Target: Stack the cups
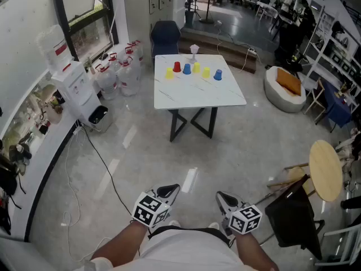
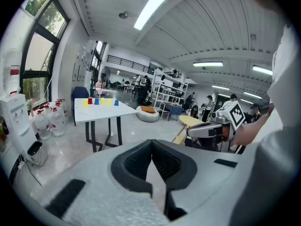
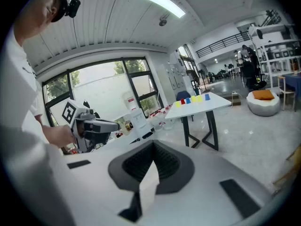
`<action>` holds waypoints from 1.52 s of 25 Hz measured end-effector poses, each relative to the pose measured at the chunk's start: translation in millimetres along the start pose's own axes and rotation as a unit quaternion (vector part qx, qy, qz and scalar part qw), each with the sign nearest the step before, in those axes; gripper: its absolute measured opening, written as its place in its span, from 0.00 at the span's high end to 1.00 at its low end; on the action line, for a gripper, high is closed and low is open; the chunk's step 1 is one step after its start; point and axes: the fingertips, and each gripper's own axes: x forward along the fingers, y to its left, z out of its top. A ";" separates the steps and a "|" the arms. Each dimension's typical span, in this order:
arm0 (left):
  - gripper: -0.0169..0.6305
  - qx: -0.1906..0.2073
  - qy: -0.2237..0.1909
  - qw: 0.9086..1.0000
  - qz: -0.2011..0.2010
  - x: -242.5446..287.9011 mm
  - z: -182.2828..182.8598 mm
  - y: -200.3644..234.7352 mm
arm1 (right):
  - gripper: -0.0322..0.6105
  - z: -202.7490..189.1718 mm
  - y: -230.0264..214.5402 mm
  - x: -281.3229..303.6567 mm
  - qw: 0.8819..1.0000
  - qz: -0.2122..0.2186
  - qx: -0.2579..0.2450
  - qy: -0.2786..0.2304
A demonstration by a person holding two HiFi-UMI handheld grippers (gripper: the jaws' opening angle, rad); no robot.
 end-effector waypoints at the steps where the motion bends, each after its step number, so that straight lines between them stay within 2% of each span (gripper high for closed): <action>1: 0.96 -0.001 0.000 1.000 0.000 0.3 0.0 0.6 | 0.95 -0.5 -0.3 0.7 1.000 0.000 0.000 0.000; 10: 0.96 0.001 -0.001 1.000 -0.004 -0.8 -1.8 4.3 | 0.95 2.2 8.4 8.2 1.000 0.006 -0.021 0.002; 14: 0.96 0.001 0.000 1.000 -0.007 0.9 -4.7 5.6 | 0.94 1.3 9.8 12.2 1.000 0.010 -0.004 -0.003; 19: 0.96 -0.018 0.006 1.000 -0.014 -0.6 -12.8 3.6 | 0.94 -1.1 19.3 11.3 1.000 0.015 -0.010 0.001; 21: 0.96 -0.027 0.013 0.999 -0.017 4.4 -20.1 4.4 | 0.90 -5.0 18.6 12.6 1.000 0.017 -0.010 0.005; 26: 0.96 -0.039 0.023 0.999 -0.023 20.1 -29.4 8.0 | 0.94 -15.0 -0.9 20.0 1.000 0.001 0.007 0.028; 30: 0.96 -0.041 0.027 0.999 -0.019 32.8 -22.9 16.6 | 0.94 -10.8 -23.0 35.2 0.998 -0.007 0.046 0.031; 34: 0.96 -0.036 0.035 0.999 -0.012 52.3 -9.0 36.4 | 0.94 9.7 -43.0 63.7 0.998 0.006 0.052 0.024; 38: 0.96 -0.029 0.039 0.999 -0.003 85.7 22.7 61.6 | 0.94 45.9 -73.7 95.6 0.999 0.022 0.037 0.019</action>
